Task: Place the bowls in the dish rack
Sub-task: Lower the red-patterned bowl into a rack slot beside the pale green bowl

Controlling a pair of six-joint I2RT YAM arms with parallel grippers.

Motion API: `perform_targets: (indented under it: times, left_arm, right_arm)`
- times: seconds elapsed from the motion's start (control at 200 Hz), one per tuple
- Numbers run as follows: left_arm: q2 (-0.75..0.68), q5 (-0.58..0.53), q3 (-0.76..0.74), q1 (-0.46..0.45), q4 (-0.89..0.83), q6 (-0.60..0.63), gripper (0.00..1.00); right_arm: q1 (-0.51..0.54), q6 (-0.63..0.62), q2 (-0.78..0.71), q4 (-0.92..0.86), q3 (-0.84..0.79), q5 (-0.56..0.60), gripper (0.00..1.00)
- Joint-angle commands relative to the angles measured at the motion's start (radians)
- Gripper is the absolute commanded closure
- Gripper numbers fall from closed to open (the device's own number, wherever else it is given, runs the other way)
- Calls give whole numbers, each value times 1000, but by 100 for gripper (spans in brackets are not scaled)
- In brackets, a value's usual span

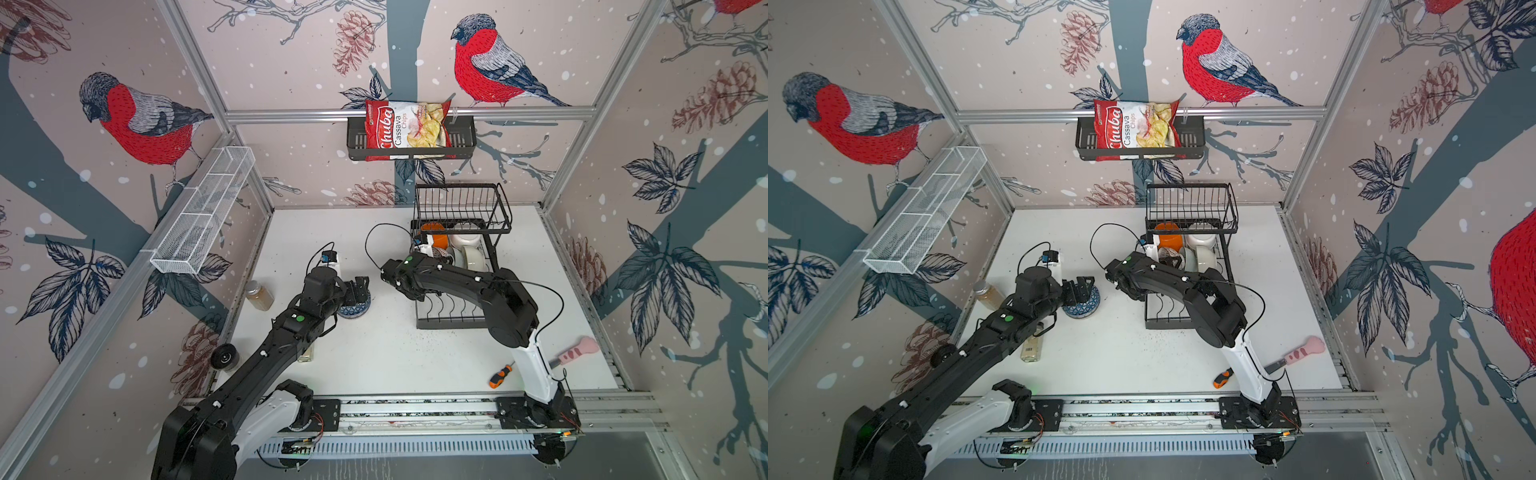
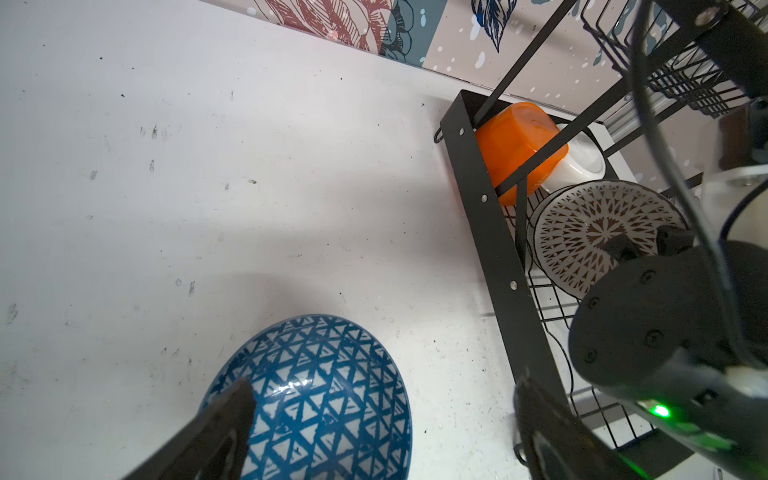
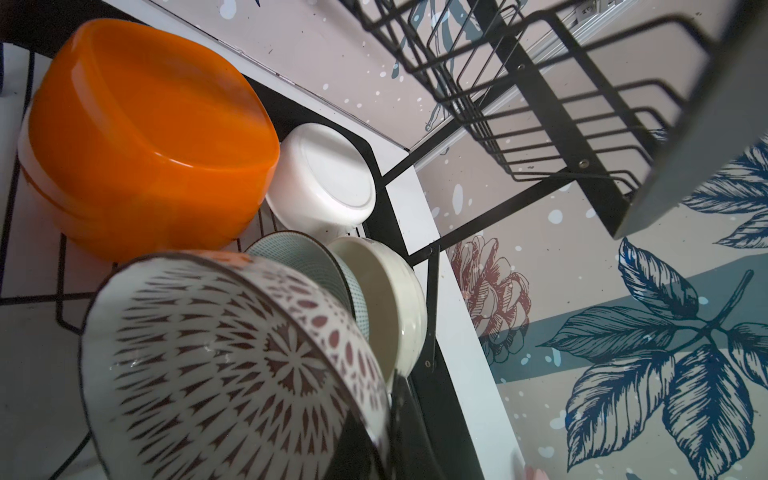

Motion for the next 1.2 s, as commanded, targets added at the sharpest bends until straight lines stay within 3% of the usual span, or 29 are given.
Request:
perform_targets:
  times: [0.0,0.355,0.695,1.196]
  left_arm:
    - [2,2,-3,1,39,11,4]
    - [20,4,-3,1,38,11,4]
    - [22,5,-9,1,36,12,4]
    - [15,0,-17,3,32,14,4]
  right_arm:
    - [-4,-50,1,82,-10,59,100]
    - [-20,-40,41,124,-25,66,100]
    - [-27,124,119,-53,68,120,100]
    - [-35,86,162,-12,92,113,100]
